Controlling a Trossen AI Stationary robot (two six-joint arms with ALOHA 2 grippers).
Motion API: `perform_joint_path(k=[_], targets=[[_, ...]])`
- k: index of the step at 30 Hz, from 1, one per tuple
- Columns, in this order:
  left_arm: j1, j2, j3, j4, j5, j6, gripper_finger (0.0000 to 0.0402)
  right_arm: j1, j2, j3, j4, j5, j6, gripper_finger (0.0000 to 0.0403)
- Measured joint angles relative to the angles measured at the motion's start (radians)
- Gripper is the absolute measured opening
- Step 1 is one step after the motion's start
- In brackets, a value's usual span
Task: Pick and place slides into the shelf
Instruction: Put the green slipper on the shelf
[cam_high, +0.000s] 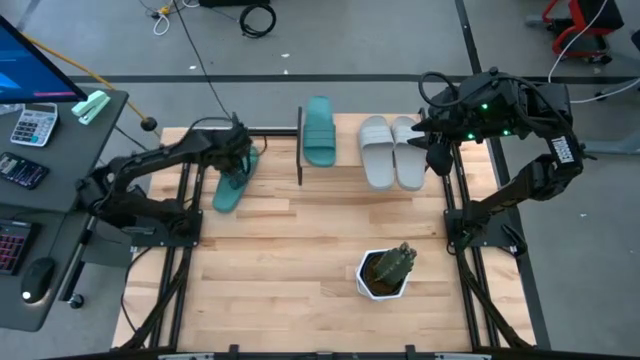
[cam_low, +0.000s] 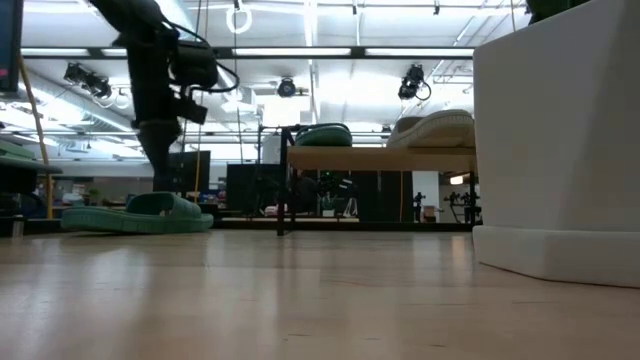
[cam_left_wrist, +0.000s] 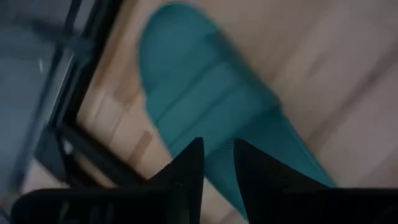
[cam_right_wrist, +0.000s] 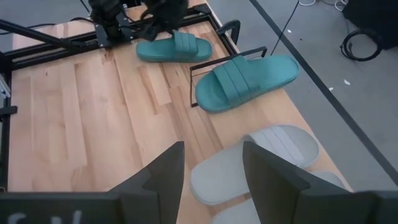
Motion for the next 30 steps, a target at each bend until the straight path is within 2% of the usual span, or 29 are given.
perform_joint_path(k=[4,8,11,17,21,30], targets=[[-0.057,0.002,-0.08,0.039,0.003,0.105,0.0104,0.0,0.004,0.0,0.0,0.0,-0.002,0.017],[-0.088,0.005,-0.136,0.089,0.001,0.072,0.0119,0.0,0.004,0.0,0.0,0.0,0.01,0.017],[-0.101,0.005,-0.143,0.101,0.003,0.027,0.0137,0.0,0.004,0.0,0.0,0.0,0.017,0.017],[-0.11,0.005,-0.143,0.106,-0.023,0.032,0.0179,0.0,0.003,0.0,0.0,0.0,0.018,0.017],[-0.106,0.005,-0.143,0.097,-0.085,0.039,0.0192,0.0,0.003,0.0,0.0,0.0,0.018,0.017],[-0.106,0.005,-0.172,0.134,-0.084,0.112,0.0222,0.0,0.003,0.0,0.0,0.0,0.025,0.017]])
